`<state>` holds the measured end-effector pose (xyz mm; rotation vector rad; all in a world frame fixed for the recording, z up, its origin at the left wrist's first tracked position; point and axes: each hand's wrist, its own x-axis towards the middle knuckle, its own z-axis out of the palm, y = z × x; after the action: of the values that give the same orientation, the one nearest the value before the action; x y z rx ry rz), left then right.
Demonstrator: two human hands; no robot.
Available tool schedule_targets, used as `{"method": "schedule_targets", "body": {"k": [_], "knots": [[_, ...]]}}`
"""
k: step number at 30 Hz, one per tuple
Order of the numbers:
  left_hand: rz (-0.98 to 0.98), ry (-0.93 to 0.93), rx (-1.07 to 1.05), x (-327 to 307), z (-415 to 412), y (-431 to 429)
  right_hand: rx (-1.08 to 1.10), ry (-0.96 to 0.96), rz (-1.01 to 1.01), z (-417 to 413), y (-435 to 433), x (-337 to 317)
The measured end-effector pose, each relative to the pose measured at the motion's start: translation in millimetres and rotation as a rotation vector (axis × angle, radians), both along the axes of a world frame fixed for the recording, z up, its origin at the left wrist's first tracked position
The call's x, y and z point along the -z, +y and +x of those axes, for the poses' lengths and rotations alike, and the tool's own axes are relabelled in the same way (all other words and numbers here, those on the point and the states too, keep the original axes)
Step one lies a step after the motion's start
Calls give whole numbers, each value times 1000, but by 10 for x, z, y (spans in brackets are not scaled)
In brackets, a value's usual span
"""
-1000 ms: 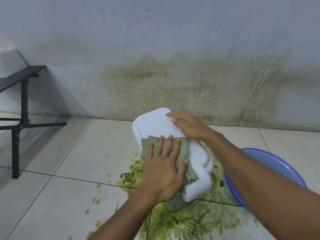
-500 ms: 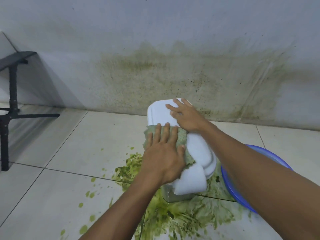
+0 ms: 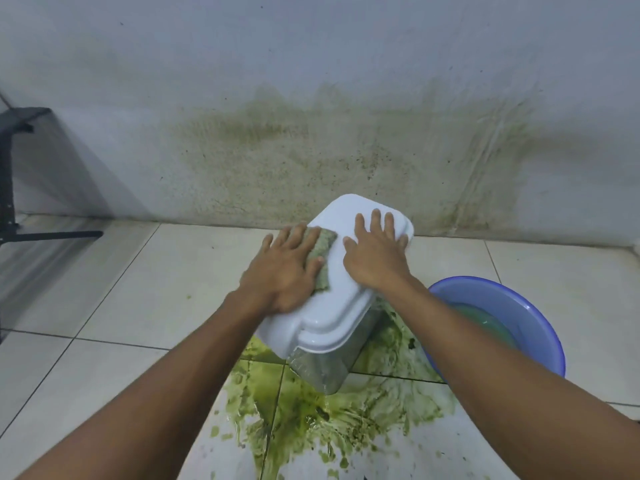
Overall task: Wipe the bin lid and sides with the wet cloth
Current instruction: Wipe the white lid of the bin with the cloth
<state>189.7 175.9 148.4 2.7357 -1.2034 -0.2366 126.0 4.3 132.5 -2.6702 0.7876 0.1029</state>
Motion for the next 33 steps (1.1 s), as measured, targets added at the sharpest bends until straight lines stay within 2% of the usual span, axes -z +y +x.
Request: {"method": "schedule_targets", "body": {"k": [4,7,10,13,17,19,21,23,25,27,30,33], "knots": [[5,-34,-51,12,-594,16,-154,38,-228,2,-274,-73],[6,-98,-37,48,-1018,46,-256,1,-192,50,-519,-91],[0,-162,14,119,-746,113,-210,-49,-84,15,-502,-15],[-13,-183,96,135,-239,281,-92,0,-117,-84,-320,-65],[-78,-145,20,124,288,440,-27,157,-272,-329,80,-244],[-106,-136,-58,136,360,427,-33,145,-388,-386,145,-361],[-116,-142,-112,166,279,373,-3,44,-435,-318,20,-463],[-130,-168,-152,199,116,300,-59,-52,-368,-221,-198,-432],[-157,-206,-147,236,-67,260,-259,-36,-198,-150,-339,-300],[-183,-259,-98,294,-140,266,-359,-29,-72,-112,-393,-174],[-243,-309,-114,382,-1,326,-268,-50,-36,-158,-301,-104],[-356,-289,-278,409,154,331,-130,-17,-148,-272,-2,-121]]}}
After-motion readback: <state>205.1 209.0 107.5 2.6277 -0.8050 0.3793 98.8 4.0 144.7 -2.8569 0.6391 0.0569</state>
